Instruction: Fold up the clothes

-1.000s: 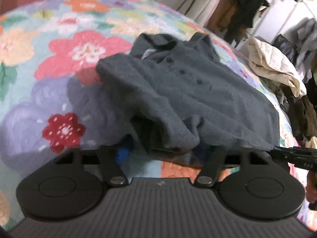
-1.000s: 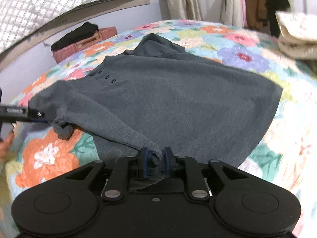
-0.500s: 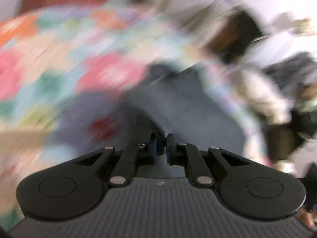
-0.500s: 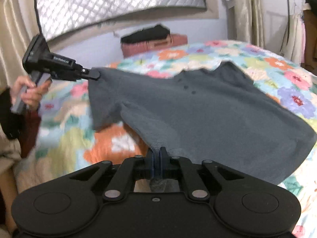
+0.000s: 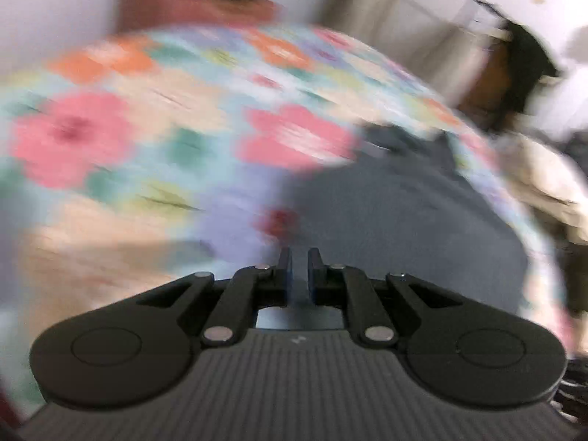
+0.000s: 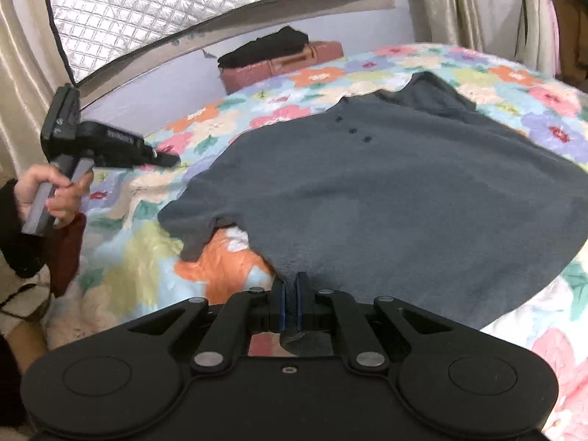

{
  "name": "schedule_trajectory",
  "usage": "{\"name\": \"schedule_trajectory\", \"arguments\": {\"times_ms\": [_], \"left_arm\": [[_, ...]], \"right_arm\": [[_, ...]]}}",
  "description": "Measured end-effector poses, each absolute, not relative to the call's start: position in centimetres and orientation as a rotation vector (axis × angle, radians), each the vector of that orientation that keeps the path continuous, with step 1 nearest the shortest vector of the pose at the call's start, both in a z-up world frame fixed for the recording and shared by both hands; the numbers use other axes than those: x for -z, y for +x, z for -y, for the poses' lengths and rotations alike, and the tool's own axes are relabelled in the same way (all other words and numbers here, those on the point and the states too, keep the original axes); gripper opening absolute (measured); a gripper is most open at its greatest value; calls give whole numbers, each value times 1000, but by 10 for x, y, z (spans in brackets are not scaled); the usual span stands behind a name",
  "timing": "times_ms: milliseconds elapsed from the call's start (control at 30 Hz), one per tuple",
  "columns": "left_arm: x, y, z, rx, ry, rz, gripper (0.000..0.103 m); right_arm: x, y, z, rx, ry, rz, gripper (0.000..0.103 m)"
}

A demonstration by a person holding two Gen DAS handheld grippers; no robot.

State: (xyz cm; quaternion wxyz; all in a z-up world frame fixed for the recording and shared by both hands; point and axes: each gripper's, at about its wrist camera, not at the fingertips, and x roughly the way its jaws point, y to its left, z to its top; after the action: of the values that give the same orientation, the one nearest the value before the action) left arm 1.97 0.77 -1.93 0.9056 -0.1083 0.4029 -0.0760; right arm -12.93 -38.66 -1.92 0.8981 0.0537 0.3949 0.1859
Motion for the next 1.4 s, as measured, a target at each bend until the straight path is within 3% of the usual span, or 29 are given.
{"name": "schedule_trajectory", "arguments": {"times_ms": [67,200,300,333,400,500,633,700,733,767,833,867,1000,1100,1233,1400], "left_arm": [[34,18,-13,88,-182,-885,8],[63,31,-20,220,-398,-1058,8],[60,30,-3,277,-307,-1049,14],[57,28,2,293,-281,-1033,22],[56,24,4,306,-305,-1002,58],[63,24,6,303,-353,-1021,64],[77,24,19,292,-340,-1032,67],[76,21,22,306,-341,-1021,84],[77,21,24,320,-342,-1023,87],[77,20,28,331,-320,-1023,84],[74,18,36,348,-244,-1020,38],[72,16,39,372,-220,-1021,5],[37,8,10,476,-434,-918,5],[7,-2,-8,411,-403,-810,5],[25,-8,-14,332,-429,-929,5],[51,-9,23,225,-109,-1001,6]], "right_arm": [[26,-136,384,-357,128,-855,8],[50,-142,378,-327,86,-920,8],[49,-139,374,-319,62,-933,8],[48,-139,372,-319,50,-942,8],[46,-133,376,-310,150,-985,8],[36,-125,385,-334,361,-1004,13],[22,-124,360,-360,219,-967,19],[24,-125,348,-413,194,-977,24],[26,-126,345,-445,216,-984,24],[28,-125,344,-456,227,-997,24],[33,-124,340,-456,224,-1015,24],[35,-124,336,-450,215,-1017,24],[35,-118,336,-459,293,-1006,24],[32,-117,335,-459,324,-989,25],[36,-114,333,-461,355,-993,35],[46,-102,313,-469,324,-1030,38]]}}
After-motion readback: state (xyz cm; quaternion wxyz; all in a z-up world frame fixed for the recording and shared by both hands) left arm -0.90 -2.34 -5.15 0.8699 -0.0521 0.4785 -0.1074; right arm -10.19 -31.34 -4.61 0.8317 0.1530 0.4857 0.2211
